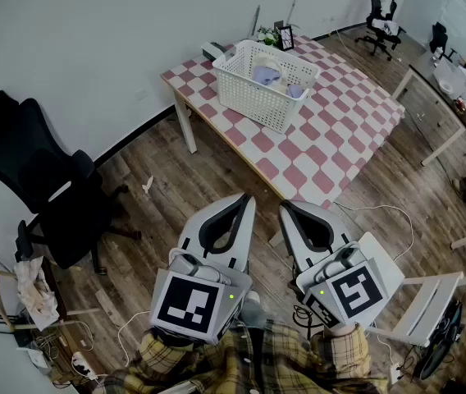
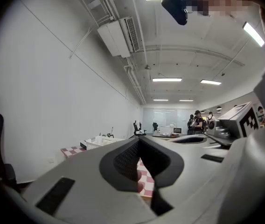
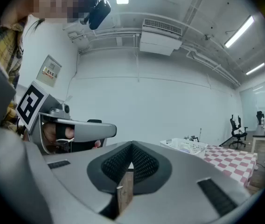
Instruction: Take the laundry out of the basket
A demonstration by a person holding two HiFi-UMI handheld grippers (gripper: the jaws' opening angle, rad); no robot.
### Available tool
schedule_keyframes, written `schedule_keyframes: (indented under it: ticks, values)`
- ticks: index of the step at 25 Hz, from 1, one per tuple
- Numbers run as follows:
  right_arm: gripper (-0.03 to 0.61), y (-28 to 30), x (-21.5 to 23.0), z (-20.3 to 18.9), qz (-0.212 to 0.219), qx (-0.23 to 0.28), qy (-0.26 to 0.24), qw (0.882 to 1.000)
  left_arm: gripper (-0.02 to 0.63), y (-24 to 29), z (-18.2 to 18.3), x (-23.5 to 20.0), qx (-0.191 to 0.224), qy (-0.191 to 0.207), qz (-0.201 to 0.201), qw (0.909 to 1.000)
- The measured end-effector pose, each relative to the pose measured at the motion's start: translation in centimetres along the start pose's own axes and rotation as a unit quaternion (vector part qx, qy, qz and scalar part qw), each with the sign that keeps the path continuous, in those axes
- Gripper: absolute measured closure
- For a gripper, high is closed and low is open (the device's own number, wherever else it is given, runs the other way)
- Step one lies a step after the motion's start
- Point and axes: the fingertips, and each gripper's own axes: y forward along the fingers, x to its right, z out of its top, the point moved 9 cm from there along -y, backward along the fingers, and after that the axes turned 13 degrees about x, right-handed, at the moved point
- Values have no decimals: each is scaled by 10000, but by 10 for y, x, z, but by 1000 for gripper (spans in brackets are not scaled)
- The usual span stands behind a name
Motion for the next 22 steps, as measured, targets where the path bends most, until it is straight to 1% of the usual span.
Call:
schedule_keyframes:
  ticks: [5, 8, 9, 12, 15, 18, 22]
  values:
    - [581, -3, 7, 2, -21, 18, 26, 10000, 585, 5, 0, 6, -12, 14, 16, 10000]
    - [581, -7, 13, 2, 7, 30, 44, 10000, 586, 9, 0, 10, 175, 127, 32, 9998]
    - [581, -8, 15, 2, 16, 32, 44, 10000, 585, 11, -1, 11, 178, 129, 48, 9997]
    - [581, -13, 22, 1, 59, 46, 62, 10000, 584, 12, -3, 18, 14, 44, 142, 9999]
    - [581, -15, 28, 0, 134, 41, 67, 9999, 586, 15, -5, 22, 65, 101, 223, 9997]
    - [581, -13, 35, -2, 220, -13, 48, 9997, 584, 20, -7, 24, -34, 54, 319, 9995]
    - [581, -3, 46, -7, 268, -2, 65, 9996, 584, 33, -10, 16, 236, 195, 406, 9987]
